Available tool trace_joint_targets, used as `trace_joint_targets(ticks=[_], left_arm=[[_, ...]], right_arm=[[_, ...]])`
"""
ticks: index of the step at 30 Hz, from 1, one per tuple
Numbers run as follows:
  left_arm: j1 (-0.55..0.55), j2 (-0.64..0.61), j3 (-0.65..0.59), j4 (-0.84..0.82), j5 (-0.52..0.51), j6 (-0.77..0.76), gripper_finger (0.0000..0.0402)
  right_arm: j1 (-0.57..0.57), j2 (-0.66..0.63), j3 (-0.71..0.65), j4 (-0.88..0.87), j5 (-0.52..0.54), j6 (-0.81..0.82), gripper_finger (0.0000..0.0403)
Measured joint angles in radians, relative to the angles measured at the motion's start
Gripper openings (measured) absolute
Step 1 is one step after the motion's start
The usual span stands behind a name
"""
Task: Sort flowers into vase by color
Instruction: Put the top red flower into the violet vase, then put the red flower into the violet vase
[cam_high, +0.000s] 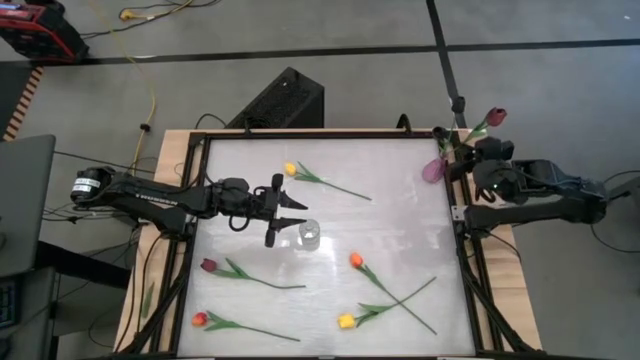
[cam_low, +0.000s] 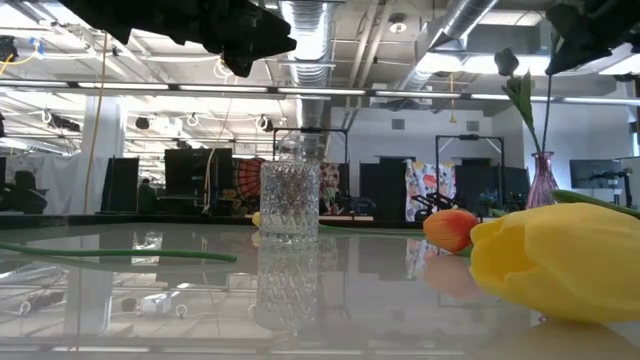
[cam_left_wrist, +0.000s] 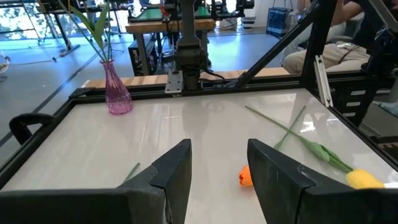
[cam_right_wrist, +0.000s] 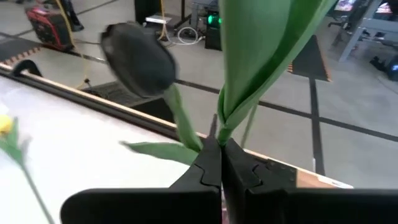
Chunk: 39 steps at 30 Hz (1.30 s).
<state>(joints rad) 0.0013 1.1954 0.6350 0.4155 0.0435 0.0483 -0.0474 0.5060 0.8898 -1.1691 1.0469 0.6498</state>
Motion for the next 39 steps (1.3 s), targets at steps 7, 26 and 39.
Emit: trace_joint_targets(ticks=[7,26,39], left_arm=[[0.0,0.0,0.0,-0.009,0.01,-0.005,0.0146],[0.0,0.0,0.0,-0.025,0.013,-0.006,0.0146],[0.0,0.0,0.0,-0.045,0.013,-0.006,0.0146]], right_arm=[[-0.092,0.022,0.0,-0.004,-0.073,0.021,0.0022],[-0.301,0.145,0.0,0.006,-0.189,0.007,0.0066],[-0.303,0.153,0.007,0.015,-0.243,-0.083,0.0189]])
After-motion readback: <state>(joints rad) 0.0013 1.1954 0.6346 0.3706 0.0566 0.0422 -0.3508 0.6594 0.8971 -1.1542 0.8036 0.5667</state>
